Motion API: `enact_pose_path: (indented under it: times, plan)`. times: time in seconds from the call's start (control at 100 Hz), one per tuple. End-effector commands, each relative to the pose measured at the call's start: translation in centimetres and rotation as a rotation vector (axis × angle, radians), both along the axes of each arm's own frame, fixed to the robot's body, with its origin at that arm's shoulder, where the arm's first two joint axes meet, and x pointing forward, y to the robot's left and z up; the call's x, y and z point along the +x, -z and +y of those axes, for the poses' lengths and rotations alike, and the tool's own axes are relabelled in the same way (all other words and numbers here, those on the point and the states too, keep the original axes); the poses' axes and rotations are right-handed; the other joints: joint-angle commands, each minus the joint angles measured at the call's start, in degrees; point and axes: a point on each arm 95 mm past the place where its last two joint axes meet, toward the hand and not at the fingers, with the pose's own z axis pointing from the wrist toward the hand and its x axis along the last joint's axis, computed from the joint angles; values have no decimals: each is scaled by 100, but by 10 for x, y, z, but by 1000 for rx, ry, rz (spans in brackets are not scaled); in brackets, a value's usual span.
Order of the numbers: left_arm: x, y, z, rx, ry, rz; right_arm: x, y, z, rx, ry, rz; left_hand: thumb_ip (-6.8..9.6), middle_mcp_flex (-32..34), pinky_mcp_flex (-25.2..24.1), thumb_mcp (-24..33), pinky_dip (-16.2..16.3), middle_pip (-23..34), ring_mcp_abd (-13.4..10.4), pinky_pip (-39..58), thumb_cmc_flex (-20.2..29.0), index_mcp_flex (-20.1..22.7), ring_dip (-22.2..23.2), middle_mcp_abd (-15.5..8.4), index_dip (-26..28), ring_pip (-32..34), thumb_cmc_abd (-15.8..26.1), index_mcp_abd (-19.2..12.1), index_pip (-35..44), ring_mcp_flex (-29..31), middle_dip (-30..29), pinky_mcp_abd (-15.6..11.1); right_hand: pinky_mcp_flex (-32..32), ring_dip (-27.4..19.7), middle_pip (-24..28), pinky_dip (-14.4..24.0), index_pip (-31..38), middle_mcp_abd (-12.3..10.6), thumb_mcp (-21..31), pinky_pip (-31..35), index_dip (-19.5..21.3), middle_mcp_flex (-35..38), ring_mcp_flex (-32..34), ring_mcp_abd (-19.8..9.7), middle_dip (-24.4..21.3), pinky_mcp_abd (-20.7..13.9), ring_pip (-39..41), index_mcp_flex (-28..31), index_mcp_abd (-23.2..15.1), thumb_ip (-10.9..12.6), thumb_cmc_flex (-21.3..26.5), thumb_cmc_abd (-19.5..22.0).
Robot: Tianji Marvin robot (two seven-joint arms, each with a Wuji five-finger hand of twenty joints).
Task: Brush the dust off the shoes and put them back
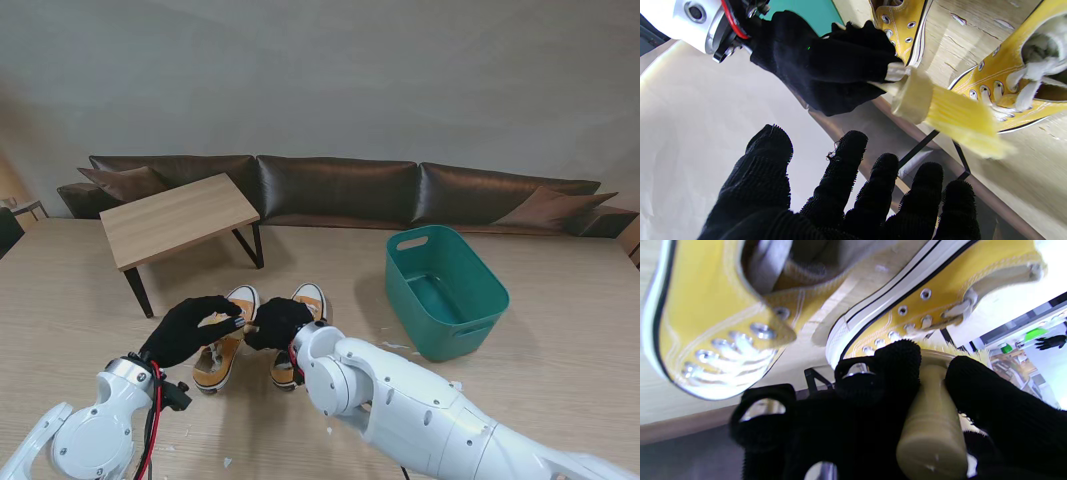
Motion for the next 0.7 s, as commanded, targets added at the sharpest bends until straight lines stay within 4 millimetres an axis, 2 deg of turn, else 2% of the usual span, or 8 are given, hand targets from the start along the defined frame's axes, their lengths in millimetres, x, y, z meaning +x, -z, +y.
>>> enact_pose_path:
  times: [0.0, 0.16, 0.3, 0.47, 0.69]
  plan:
    - [-2, 0, -2, -1, 8, 7, 6, -14, 0, 10, 13, -15, 145, 69, -12, -127, 80, -10, 93, -170, 106, 44, 27, 17, 28, 31, 296, 37, -4, -117, -29, -1, 1235, -35, 230, -47, 51, 287, 288, 390, -103, 555, -294, -834, 9, -9, 373, 595, 768, 209, 311, 493]
    - [-2, 0, -1, -2, 2, 5, 20, -26, -2, 12, 61, -35, 143, 66, -20, -133, 77, -10, 86, -174, 99, 39, 23, 16, 27, 25, 300, 35, -7, -127, -30, -3, 1234, -34, 235, -45, 52, 291, 290, 392, -104, 554, -295, -824, 10, 17, 373, 596, 778, 205, 315, 485]
    - [-3, -1, 0, -1, 1, 2, 33, -27, -3, 0, 98, -43, 144, 67, -19, -133, 77, -9, 84, -174, 101, 41, 25, 10, 26, 29, 295, 38, -6, -121, -30, -4, 1234, -35, 236, -44, 52, 291, 294, 391, -104, 554, -295, -816, 9, 21, 373, 596, 778, 202, 316, 482]
    - [-3, -1, 1, -1, -2, -5, 44, -18, -5, -21, 131, -36, 143, 56, -29, -137, 74, -13, 73, -178, 98, 19, 20, 18, 22, 18, 291, 27, -16, -143, -32, -20, 1233, -38, 222, -43, 51, 310, 302, 388, -104, 554, -295, -810, 3, 29, 374, 595, 780, 199, 319, 472]
    - [-4, -3, 5, -2, -13, -23, 46, 0, -5, -47, 134, -6, 140, 48, -30, -145, 72, -14, 60, -180, 92, 2, 15, 21, 17, 11, 288, 14, -25, -152, -35, -10, 1234, -37, 223, -41, 49, 301, 307, 389, -106, 554, -295, -814, 4, 31, 375, 594, 789, 194, 316, 474]
